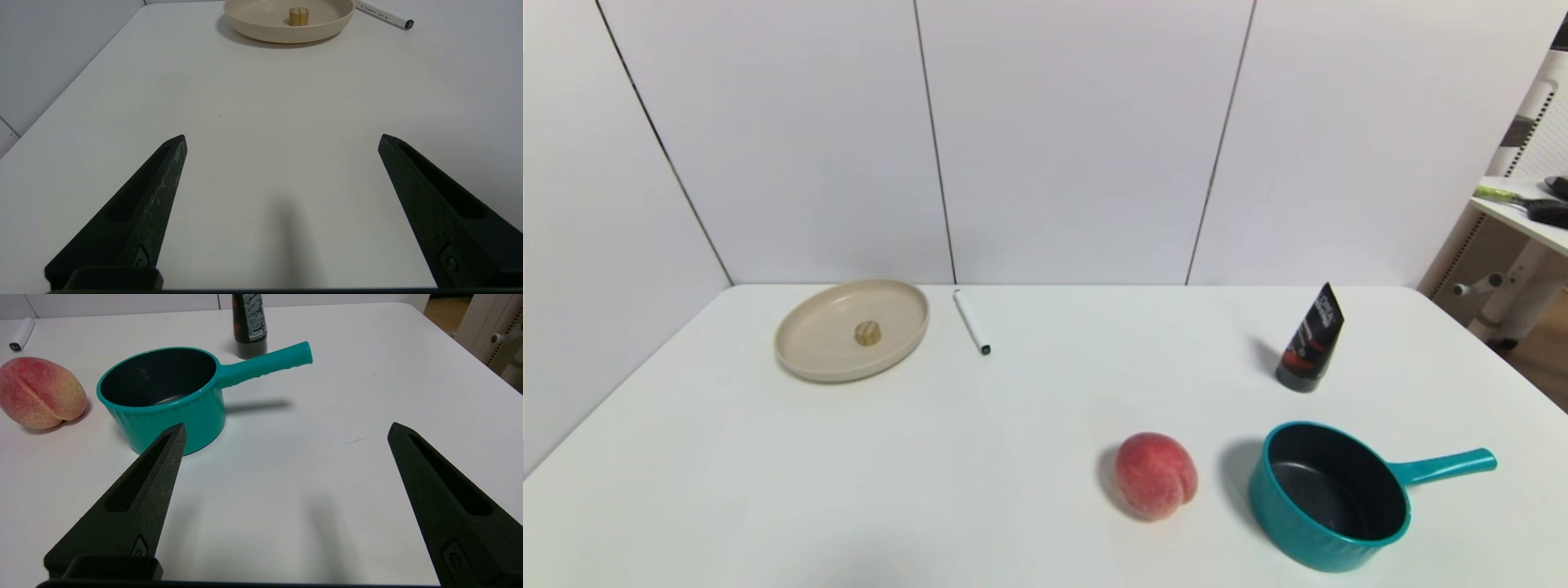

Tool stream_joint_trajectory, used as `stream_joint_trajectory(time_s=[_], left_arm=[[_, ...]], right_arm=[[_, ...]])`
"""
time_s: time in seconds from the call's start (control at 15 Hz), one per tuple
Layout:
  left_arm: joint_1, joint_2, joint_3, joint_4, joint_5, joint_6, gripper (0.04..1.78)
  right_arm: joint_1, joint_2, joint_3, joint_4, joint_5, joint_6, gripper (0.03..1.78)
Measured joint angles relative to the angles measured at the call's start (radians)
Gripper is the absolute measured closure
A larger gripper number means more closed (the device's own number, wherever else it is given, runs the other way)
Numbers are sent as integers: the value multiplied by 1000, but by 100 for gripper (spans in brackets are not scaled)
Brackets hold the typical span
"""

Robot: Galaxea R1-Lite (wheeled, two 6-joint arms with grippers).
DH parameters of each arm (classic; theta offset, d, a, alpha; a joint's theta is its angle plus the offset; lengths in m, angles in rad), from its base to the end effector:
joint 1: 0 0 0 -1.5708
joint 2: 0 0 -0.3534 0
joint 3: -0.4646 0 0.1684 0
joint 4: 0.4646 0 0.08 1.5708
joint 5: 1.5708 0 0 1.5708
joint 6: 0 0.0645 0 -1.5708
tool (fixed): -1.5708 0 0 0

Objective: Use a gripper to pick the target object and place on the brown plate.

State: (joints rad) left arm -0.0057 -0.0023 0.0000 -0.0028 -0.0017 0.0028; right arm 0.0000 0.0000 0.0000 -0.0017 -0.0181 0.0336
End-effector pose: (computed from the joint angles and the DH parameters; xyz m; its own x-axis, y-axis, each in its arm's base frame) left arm -0.0585 0.0002 0.0757 1.0000 -0.0074 0.0051 0.0074 1.0000 0.0028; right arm -0.0584 -0.0012 0.0757 0.9998 -0.0181 0.0017 0.0180 0.9993 0.0336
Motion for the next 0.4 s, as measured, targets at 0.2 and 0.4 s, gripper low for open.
stream_joint_trajectory(time_s=[0.2,0.4], left_arm=[[0,0,0,0,0,0,13],[0,0,0,0,0,0,13]], right_arm=[[0,0,0,0,0,0,11],[0,0,0,0,0,1,11]])
